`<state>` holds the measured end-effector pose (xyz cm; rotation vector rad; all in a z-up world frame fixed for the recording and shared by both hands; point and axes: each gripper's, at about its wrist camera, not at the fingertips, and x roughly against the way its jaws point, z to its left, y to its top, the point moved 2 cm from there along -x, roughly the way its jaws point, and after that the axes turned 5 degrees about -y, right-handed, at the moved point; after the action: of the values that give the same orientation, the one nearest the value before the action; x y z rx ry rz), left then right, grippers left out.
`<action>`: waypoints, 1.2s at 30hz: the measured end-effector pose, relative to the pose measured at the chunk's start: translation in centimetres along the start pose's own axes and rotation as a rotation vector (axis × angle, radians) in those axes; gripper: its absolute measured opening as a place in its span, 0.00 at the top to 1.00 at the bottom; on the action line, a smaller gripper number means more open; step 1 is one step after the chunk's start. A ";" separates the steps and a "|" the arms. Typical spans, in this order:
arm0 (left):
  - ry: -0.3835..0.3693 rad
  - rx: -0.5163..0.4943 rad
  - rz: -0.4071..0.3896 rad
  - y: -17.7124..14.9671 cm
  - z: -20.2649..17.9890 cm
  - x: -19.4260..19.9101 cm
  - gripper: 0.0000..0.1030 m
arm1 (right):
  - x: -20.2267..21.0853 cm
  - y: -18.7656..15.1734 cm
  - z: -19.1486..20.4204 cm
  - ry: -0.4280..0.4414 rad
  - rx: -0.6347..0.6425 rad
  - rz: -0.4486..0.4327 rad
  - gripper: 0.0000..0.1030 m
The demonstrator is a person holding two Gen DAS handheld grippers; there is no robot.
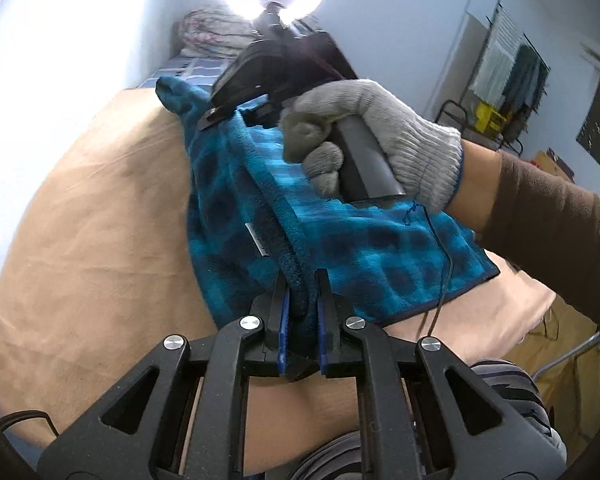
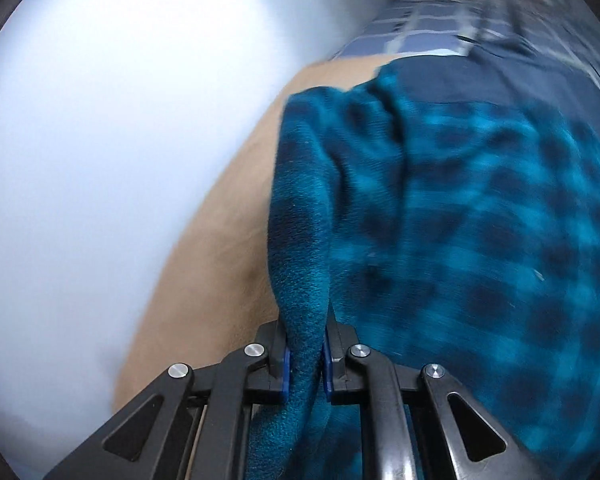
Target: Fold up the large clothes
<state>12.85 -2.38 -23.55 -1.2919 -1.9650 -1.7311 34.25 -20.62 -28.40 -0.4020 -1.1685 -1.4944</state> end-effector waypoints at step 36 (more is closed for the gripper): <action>-0.146 0.114 0.091 -0.7 1.7 -2.4 0.79 | 9.9 -6.4 -7.5 -0.162 -0.009 -0.171 0.56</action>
<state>14.40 -1.88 -26.07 -1.4796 -2.0154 -1.4987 28.12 -33.07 -26.88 -0.4455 -1.3522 -1.6390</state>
